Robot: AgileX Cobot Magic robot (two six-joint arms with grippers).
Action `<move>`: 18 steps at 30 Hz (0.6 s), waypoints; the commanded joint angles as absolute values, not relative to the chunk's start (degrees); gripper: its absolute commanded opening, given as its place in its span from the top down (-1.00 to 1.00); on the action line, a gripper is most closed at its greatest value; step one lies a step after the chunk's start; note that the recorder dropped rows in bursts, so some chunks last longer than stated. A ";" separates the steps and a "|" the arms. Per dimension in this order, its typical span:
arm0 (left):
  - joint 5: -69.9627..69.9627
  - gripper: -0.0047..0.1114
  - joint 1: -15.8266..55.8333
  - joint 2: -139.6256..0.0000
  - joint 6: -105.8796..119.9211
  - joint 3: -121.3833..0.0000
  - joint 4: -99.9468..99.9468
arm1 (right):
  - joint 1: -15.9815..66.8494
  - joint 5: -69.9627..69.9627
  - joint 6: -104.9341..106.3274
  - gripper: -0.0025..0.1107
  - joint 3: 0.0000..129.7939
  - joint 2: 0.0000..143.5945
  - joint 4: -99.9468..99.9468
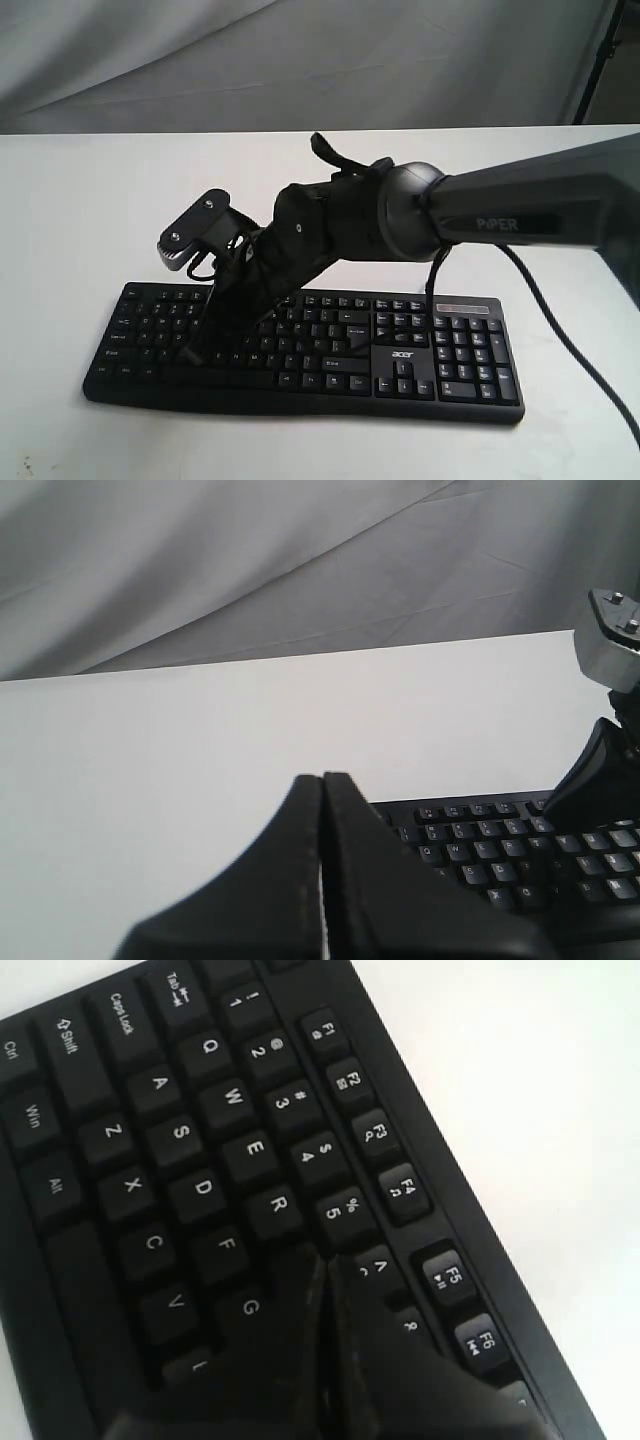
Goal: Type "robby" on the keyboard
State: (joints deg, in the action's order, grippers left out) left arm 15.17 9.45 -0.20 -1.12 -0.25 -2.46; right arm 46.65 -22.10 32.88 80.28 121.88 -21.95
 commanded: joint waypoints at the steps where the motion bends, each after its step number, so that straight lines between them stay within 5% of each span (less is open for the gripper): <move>1: 14.86 0.92 9.82 0.00 -1.28 0.00 -2.74 | 46.29 -21.43 32.48 0.96 80.55 121.77 -20.73; 18: 14.86 0.92 9.82 0.00 -1.28 0.00 -2.74 | 46.29 -20.69 32.48 0.96 80.55 122.58 -20.43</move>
State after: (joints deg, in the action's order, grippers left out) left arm 15.17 9.45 -0.20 -1.12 -0.25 -2.46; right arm 46.65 -21.52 32.63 80.28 121.97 -20.87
